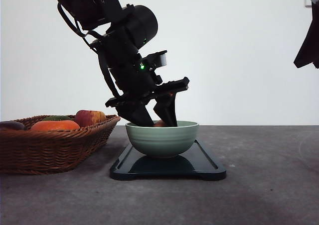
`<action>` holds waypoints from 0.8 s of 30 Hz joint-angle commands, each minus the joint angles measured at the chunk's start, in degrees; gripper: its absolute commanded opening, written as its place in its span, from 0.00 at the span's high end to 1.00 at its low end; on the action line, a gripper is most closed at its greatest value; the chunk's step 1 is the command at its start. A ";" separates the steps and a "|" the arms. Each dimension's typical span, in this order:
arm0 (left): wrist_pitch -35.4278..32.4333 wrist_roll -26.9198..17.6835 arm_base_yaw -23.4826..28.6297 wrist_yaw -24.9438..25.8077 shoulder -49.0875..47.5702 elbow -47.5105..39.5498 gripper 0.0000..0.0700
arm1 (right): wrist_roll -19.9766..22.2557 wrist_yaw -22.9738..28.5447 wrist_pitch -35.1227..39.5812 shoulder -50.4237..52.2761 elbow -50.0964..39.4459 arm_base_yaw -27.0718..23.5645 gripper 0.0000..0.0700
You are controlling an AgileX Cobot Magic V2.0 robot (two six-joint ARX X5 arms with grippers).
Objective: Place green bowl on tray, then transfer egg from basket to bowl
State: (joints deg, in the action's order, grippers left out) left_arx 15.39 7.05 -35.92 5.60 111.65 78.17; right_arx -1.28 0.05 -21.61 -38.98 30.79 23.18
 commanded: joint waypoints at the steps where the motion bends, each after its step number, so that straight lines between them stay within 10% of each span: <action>1: -0.73 -0.52 -0.63 -0.23 1.64 1.29 0.68 | 0.39 0.02 0.57 -0.22 0.09 0.20 0.64; 24: -0.80 -0.49 -0.85 -0.23 2.77 1.29 0.67 | 0.24 0.00 0.96 -0.22 0.09 0.20 0.64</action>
State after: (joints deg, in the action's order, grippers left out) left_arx 15.03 7.05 -36.22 5.48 112.71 78.17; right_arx -1.28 0.05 -21.40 -38.98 30.79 23.18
